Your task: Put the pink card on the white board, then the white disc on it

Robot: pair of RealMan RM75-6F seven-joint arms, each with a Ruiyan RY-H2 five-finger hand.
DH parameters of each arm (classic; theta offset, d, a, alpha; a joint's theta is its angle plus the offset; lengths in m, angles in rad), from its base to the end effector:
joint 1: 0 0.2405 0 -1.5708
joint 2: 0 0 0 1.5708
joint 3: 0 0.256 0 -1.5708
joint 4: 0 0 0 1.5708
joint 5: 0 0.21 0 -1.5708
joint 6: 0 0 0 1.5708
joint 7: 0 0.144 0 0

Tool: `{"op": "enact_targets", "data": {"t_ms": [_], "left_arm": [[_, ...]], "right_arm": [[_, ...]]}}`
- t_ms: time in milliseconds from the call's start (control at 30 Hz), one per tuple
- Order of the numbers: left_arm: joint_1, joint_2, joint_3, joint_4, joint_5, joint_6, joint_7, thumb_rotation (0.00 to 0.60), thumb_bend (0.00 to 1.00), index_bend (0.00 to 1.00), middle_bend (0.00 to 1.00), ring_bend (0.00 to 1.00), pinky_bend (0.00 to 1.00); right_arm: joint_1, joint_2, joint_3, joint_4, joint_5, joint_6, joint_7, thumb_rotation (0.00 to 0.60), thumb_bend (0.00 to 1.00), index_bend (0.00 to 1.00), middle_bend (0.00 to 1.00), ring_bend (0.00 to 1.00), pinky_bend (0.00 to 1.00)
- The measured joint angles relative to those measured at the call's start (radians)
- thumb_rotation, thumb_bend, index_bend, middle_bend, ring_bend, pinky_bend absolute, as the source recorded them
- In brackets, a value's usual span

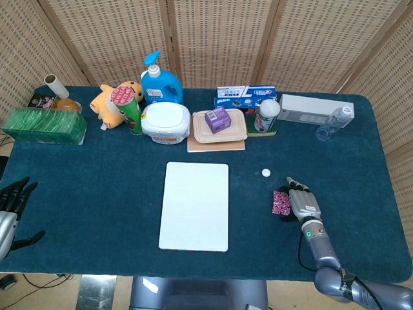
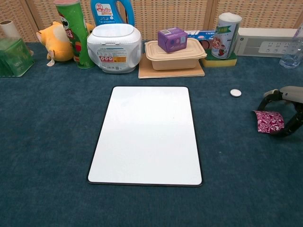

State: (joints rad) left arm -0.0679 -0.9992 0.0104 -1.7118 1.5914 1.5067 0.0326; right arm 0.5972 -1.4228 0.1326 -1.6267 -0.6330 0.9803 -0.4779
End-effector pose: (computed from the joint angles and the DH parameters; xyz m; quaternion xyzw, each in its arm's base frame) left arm -0.2946 0.1618 0.1773 -0.6341 -0.3683 -0.3728 0.5686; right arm -0.2480 -0.3007 0.0100 0.6319 -0.5589 0.2213 0.4892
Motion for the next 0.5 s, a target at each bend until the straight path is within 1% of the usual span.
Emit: {"op": "enact_targets", "data": {"t_ms": [200, 333, 500], "left_arm": [[0.000, 0.000, 0.000, -0.001, 0.000, 0.001, 0.000, 0.600, 0.08, 0.00, 0.00, 0.00, 0.07], [0.000, 0.000, 0.000, -0.002, 0.000, -0.001, 0.002, 0.600, 0.08, 0.00, 0.00, 0.00, 0.07], [-0.001, 0.001, 0.001, -0.002, 0.002, -0.002, 0.000, 0.600, 0.08, 0.00, 0.00, 0.00, 0.07]], "right_arm": [[-0.004, 0.011, -0.003, -0.026, -0.035, 0.016, 0.018, 0.600, 0.33, 0.33, 0.00, 0.00, 0.00], [-0.003, 0.022, -0.002, -0.064, -0.065, 0.035, 0.016, 0.600, 0.33, 0.33, 0.00, 0.00, 0.00], [0.032, 0.014, 0.015, -0.113, -0.084, 0.057, -0.030, 0.600, 0.33, 0.33, 0.00, 0.00, 0.00]]}}
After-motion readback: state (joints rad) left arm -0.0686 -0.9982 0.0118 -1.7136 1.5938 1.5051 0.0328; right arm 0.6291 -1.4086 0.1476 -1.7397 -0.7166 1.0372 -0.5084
